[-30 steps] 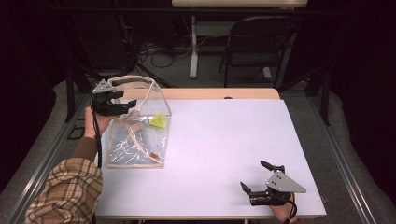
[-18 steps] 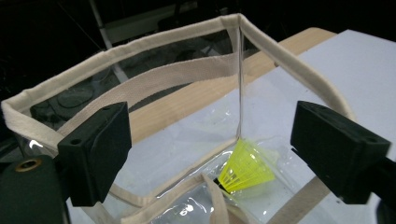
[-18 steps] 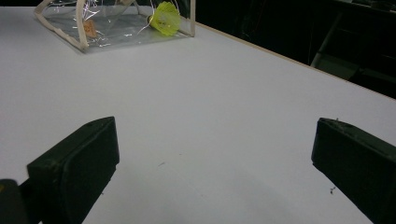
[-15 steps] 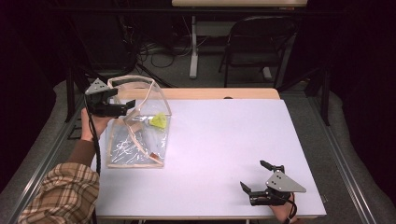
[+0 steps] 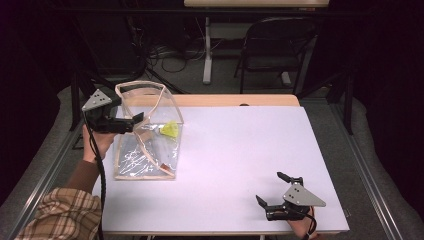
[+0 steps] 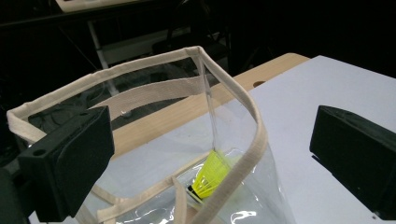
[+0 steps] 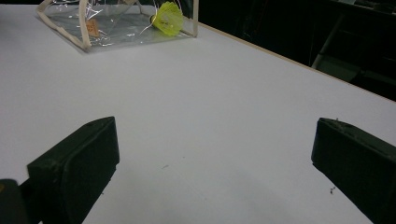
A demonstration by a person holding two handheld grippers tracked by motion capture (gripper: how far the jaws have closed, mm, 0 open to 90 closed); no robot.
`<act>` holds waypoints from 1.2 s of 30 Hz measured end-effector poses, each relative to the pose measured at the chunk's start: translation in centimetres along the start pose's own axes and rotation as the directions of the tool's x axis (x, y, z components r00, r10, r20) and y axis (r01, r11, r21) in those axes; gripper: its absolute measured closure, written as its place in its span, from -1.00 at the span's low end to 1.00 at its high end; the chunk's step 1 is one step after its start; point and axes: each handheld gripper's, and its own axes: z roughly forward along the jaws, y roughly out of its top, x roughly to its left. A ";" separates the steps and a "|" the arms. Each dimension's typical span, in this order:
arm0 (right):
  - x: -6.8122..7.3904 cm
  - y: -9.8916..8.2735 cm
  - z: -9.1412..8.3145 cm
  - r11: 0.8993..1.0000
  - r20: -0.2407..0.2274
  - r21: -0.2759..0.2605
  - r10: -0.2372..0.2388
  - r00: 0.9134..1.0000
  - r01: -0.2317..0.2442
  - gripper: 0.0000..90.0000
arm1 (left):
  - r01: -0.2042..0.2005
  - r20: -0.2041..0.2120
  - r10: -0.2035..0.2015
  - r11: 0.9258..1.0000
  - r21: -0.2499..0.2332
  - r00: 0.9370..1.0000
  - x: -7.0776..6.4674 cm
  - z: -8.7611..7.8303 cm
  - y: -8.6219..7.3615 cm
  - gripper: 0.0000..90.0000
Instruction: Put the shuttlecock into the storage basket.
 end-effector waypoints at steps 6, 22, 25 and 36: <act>0.0 0.0 0.0 1.000 0.002 -0.003 0.001 1.000 -0.001 -0.99 | -0.010 0.015 0.010 0.999 -0.032 1.000 -1.2 -1.2 -0.5 -1.00; 0.0 0.0 0.0 1.000 0.004 -0.007 -0.001 1.000 0.001 -0.99 | -0.020 0.043 0.022 0.998 -0.057 0.999 -4.1 -3.3 -2.6 -1.00; 0.0 0.0 0.0 1.000 0.003 -0.007 -0.001 1.000 0.001 -0.99 | -0.021 0.049 0.024 0.998 -0.056 0.999 -4.5 -3.5 -3.1 -1.00; 0.0 0.0 0.0 1.000 0.004 -0.010 -0.005 1.000 0.005 -0.99 | -0.031 0.075 0.036 0.997 -0.071 0.996 -6.2 -4.6 -5.2 -1.00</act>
